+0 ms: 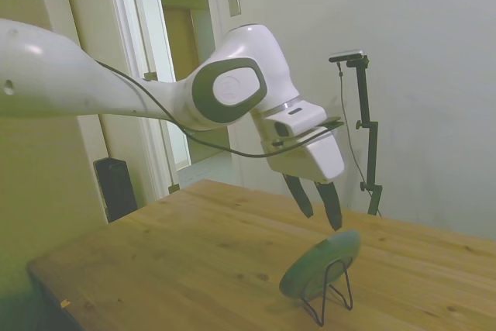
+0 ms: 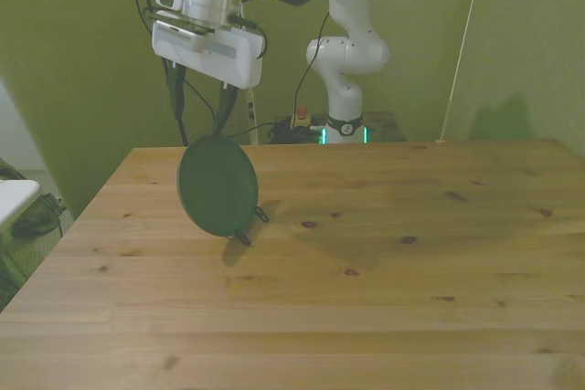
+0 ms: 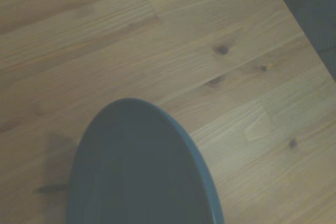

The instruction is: Unload the plate

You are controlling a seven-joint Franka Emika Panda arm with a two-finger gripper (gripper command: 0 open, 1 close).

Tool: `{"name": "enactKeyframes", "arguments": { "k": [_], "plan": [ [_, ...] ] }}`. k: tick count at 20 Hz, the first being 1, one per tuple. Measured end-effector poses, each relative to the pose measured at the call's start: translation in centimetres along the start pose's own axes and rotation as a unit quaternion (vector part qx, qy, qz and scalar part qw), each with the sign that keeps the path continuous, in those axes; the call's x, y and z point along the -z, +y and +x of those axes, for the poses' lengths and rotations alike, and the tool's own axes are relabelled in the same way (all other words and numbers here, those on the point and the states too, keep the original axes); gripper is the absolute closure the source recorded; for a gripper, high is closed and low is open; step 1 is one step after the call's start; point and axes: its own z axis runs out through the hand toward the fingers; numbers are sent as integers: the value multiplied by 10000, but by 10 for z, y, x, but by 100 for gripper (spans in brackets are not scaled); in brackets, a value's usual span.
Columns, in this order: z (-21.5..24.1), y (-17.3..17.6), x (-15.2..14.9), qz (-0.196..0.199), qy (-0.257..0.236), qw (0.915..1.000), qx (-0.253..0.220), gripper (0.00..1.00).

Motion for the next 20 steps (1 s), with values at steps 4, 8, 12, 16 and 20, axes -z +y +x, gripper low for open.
{"name": "enactKeyframes", "arguments": {
  "k": [4, 8, 12, 16, 20],
  "plan": [
    [-4, -19, -12, -301, -44, 9995, 67, 0],
    [-14, -28, -25, -456, -132, 9988, 136, 0],
    [-16, -27, -37, -626, -155, 9977, 187, 0],
    [-17, -23, -43, -783, -110, 9965, 265, 100],
    [-18, -19, -49, -838, -138, 9960, 266, 100]
  ]
}}
